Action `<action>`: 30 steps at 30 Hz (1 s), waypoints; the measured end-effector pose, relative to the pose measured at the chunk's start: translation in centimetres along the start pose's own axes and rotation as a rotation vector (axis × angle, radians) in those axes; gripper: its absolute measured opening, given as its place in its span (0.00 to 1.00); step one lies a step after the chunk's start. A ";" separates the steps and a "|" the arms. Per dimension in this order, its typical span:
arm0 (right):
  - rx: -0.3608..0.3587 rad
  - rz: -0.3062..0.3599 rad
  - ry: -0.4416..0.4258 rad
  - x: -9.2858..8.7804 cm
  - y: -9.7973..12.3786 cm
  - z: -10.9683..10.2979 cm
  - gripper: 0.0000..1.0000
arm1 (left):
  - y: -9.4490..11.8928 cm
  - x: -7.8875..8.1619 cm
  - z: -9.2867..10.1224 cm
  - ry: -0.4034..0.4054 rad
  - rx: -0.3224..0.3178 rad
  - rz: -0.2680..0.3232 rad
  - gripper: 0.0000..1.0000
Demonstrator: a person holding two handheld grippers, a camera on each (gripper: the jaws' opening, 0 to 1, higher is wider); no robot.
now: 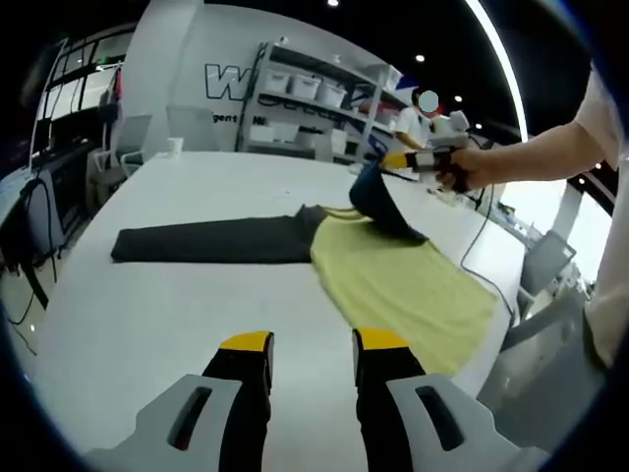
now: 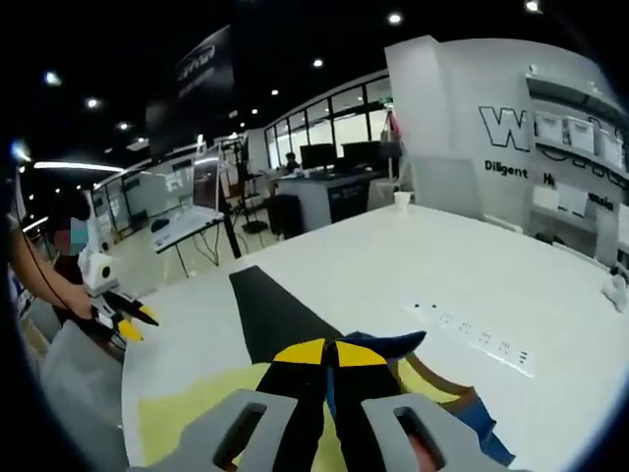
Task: Fold the garment on the visible template until the final outline fits inside the template.
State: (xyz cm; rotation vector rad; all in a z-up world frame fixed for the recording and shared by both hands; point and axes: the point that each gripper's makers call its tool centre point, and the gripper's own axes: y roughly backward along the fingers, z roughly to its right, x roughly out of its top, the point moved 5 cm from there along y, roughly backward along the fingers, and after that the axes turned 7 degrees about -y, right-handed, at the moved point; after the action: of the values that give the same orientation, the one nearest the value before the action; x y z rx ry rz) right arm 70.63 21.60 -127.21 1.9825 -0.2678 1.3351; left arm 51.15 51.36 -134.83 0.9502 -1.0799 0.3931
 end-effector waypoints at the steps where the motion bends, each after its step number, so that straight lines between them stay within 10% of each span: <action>1: 0.001 -0.005 0.003 -0.2 -0.2 -0.1 0.00 | 0.0 0.0 0.0 0.000 0.000 0.000 0.30; 30: -0.004 -0.178 0.219 -5.8 -6.7 -2.8 0.00 | 0.2 -0.8 -0.1 0.007 0.003 -0.028 0.30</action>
State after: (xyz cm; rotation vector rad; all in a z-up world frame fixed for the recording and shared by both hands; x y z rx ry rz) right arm 69.58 27.00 -134.71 1.7919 0.0084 1.4179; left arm 50.71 51.71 -135.48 0.9657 -1.0589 0.3747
